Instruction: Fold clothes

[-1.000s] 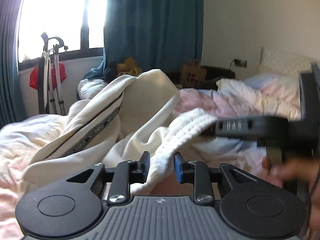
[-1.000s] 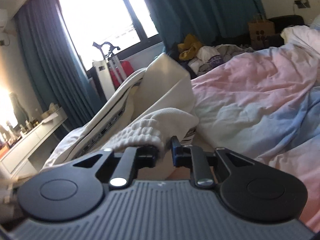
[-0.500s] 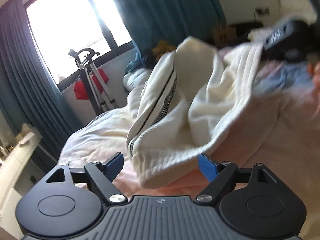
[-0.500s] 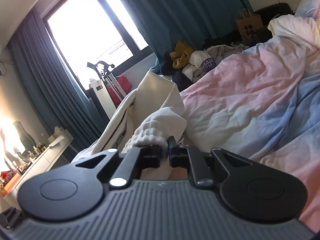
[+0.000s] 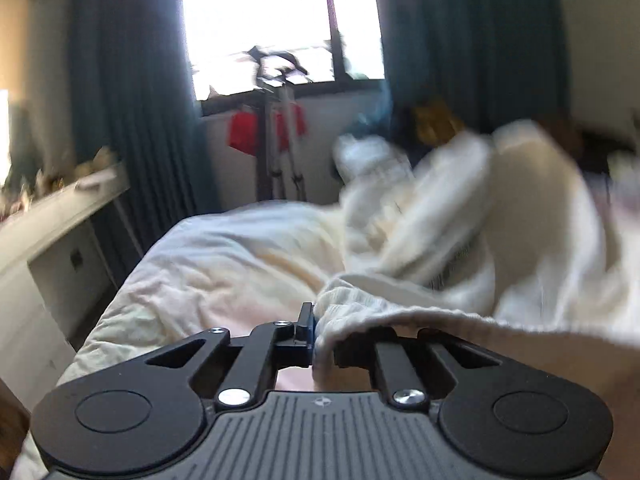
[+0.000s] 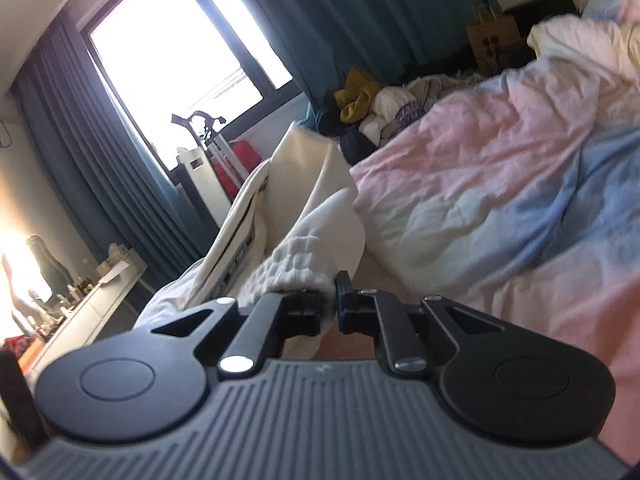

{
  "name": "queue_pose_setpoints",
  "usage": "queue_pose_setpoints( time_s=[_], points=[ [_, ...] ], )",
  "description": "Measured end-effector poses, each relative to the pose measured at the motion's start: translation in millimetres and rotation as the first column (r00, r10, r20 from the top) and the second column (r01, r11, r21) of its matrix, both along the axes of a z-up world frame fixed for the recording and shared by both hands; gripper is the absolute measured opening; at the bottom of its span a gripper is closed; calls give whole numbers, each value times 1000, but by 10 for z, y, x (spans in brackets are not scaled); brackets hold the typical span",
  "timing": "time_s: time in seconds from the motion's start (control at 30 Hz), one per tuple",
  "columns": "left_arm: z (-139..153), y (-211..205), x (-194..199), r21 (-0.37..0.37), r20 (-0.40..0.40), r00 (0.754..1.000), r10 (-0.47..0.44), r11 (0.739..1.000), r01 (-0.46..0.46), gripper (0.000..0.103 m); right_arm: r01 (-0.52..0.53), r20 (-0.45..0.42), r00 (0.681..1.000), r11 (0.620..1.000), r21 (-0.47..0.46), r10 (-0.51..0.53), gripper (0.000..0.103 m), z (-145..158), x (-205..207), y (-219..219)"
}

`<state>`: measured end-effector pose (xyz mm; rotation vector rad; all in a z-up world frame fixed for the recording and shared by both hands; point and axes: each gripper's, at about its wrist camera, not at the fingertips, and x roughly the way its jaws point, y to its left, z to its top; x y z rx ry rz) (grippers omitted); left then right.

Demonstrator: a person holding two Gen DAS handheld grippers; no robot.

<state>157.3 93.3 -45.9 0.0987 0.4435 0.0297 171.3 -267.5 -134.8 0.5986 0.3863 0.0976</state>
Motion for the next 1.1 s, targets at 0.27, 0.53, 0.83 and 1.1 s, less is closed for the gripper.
queue_pose_setpoints(
  time_s=[0.27,0.53,0.83,1.1],
  points=[
    [898,852,280,-157,174,981,81,986,-53,8,-183,88,981,977,111,174,11,302,-301,746],
    [844,1860,964,-34,99,977,189,982,-187,9,-473,130,875,881,24,466,11,366,-128,2108],
    [2,2465,1227,-150,-71,961,266,950,-274,17,-588,-5,808,806,-72,589,12,-218,549,2699],
    [93,2422,705,-250,-44,945,324,912,-325,55,-575,-61,817,801,-167,574,62,-45,410,2714]
  ],
)
